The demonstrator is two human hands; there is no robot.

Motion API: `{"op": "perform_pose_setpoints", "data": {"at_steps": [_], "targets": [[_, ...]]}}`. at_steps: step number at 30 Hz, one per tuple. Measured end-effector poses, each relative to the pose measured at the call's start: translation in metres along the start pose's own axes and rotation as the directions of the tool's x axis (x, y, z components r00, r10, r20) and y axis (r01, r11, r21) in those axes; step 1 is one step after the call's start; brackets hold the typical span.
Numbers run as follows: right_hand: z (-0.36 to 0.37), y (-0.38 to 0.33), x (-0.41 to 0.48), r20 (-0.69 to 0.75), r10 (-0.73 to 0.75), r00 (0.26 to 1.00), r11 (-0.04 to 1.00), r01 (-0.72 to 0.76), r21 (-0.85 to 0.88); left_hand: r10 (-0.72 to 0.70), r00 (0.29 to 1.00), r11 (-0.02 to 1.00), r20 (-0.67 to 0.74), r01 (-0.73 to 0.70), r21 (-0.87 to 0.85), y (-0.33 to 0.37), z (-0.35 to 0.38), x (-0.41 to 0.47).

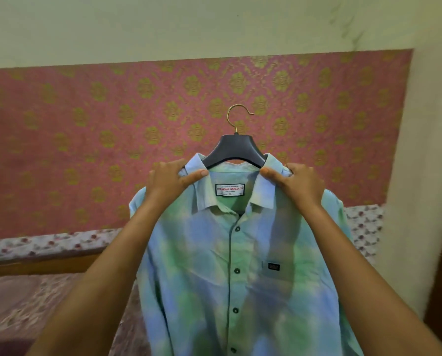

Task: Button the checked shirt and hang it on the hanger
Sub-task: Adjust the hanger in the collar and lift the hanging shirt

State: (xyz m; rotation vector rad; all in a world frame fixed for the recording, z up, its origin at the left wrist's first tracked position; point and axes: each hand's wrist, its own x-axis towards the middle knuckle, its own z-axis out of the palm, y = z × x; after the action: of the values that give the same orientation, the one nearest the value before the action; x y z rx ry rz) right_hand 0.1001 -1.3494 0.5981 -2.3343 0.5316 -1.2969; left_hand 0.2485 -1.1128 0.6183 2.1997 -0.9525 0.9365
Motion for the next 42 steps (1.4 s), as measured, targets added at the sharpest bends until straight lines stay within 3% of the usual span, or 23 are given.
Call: {"op": "perform_pose_setpoints", "data": {"at_steps": [10,19,25,30,37,42], "targets": [[0.028,0.089,0.132,-0.126,0.149,0.981,0.975,-0.167,-0.150,0.131,0.991,0.980,0.031,-0.124,-0.155,0.016,0.148,0.154],[0.034,0.188,0.261,-0.259,0.130,0.957,0.954,-0.192,-0.230,0.145,0.989,0.966,-0.027,-0.147,-0.215,0.076,0.259,0.282],[0.027,0.254,0.371,-0.266,-0.042,0.963,0.974,-0.019,-0.224,0.135,0.983,0.985,-0.124,-0.147,-0.092,0.125,0.308,0.374],[0.021,0.300,0.456,-0.368,-0.203,0.907,0.963,0.118,-0.241,0.115,0.973,0.988,-0.199,-0.133,-0.080,0.166,0.339,0.456],[0.013,0.326,0.572,-0.464,-0.199,0.863,0.970,0.107,-0.218,0.080,0.959,0.995,-0.271,-0.093,-0.037,0.204,0.364,0.547],[0.014,0.344,0.650,-0.540,-0.230,0.810,0.966,0.123,-0.228,0.142,0.932,0.988,-0.333,-0.152,-0.003,0.221,0.380,0.618]]}}
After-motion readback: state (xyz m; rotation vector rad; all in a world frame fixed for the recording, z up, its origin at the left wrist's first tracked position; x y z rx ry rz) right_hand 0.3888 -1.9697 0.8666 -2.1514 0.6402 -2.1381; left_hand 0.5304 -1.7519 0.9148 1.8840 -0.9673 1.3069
